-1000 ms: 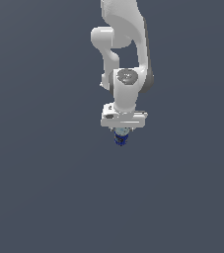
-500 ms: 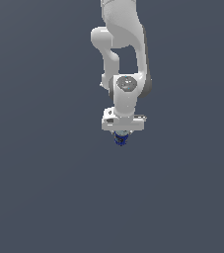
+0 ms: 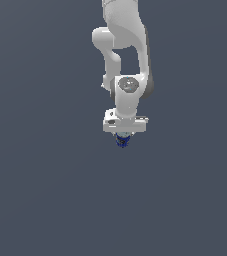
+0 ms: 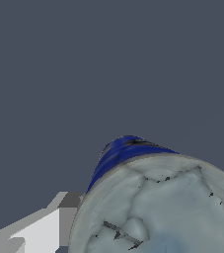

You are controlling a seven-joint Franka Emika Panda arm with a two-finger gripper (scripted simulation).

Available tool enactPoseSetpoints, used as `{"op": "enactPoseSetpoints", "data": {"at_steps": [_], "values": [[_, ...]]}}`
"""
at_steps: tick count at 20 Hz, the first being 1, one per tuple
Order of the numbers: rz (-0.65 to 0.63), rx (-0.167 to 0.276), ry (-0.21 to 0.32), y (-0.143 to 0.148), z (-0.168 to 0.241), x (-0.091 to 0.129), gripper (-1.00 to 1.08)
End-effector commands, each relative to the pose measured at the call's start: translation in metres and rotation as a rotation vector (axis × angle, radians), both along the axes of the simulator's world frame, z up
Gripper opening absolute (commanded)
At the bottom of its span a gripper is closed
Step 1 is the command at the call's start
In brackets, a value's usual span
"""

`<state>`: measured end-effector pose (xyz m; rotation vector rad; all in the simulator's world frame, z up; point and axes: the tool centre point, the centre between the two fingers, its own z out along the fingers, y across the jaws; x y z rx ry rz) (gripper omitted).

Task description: Pick up the object and move it to a goal position.

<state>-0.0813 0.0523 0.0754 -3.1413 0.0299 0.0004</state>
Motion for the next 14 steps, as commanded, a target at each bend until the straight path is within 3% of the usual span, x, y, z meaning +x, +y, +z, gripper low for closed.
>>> {"op": "enactPoseSetpoints", "data": {"at_steps": [1, 7, 14], "values": [[0.0, 0.0, 0.0, -0.001, 0.001, 0.0, -1.0], [0.0, 0.0, 0.0, -0.016, 0.016, -0.001, -1.0], [0.0, 0.001, 0.0, -0.057, 0.058, -0.002, -1.0]]}}
